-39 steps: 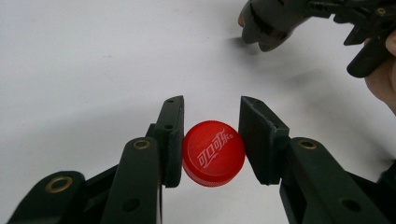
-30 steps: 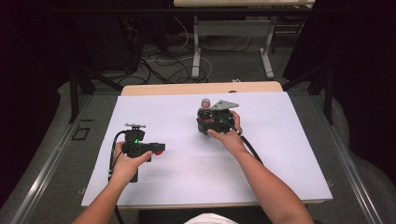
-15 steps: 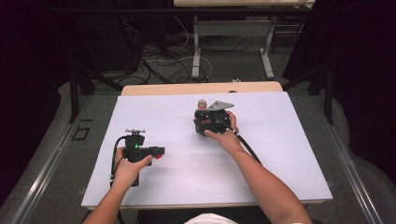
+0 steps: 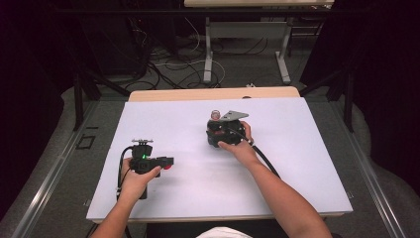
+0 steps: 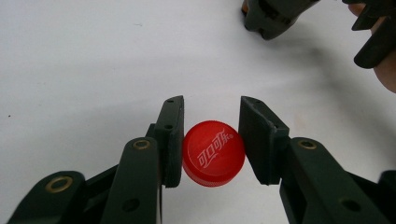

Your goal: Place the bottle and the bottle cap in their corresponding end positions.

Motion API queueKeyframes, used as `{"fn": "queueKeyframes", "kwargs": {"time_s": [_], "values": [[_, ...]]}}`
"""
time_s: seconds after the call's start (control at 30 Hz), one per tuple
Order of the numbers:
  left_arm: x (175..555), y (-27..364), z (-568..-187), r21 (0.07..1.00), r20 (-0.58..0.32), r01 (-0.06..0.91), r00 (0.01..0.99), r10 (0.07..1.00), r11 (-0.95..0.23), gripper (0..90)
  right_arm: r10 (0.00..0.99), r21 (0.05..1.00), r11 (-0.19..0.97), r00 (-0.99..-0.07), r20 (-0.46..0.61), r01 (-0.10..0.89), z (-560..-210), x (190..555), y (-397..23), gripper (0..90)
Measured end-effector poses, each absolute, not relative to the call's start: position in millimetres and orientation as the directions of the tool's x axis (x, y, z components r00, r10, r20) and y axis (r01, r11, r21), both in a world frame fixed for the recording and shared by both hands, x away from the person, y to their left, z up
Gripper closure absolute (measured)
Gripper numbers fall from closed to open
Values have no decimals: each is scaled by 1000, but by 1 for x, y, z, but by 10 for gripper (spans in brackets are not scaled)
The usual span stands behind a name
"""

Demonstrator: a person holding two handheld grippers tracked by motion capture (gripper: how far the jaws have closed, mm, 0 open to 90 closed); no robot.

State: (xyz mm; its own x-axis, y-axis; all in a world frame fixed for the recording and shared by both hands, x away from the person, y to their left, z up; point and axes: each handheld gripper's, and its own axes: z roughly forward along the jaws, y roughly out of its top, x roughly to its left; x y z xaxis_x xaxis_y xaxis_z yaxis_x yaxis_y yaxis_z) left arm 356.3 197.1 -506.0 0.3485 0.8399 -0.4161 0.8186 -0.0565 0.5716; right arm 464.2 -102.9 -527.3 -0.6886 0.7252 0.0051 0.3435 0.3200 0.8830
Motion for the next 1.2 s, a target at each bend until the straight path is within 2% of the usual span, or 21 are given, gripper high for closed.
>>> {"fn": "queueKeyframes", "kwargs": {"time_s": [0.23, 0.43, 0.6, 0.83, 1.0, 1.2], "values": [[356, 199, -507, 558, -423, 827, 350, 836, -64, 622, 730, 864, 327, -683, 25, 382, -525, 462, -104, 267], [356, 199, -509, 553, -424, 831, 347, 836, -64, 622, 726, 865, 320, -687, 39, 387, -530, 462, -105, 157], [356, 199, -510, 554, -423, 830, 347, 837, -64, 622, 722, 842, 356, -691, 27, 405, -534, 460, -107, 133], [356, 198, -513, 555, -420, 830, 342, 841, -60, 622, 734, 815, 347, -675, 72, 464, -537, 453, -115, 110], [358, 194, -514, 546, -418, 835, 347, 840, -73, 622, 754, 786, 383, -656, 38, 486, -537, 442, -124, 93], [363, 175, -516, 544, -402, 832, 372, 837, -108, 622, 755, 793, 383, -656, 27, 473, -537, 426, -137, 11]]}}
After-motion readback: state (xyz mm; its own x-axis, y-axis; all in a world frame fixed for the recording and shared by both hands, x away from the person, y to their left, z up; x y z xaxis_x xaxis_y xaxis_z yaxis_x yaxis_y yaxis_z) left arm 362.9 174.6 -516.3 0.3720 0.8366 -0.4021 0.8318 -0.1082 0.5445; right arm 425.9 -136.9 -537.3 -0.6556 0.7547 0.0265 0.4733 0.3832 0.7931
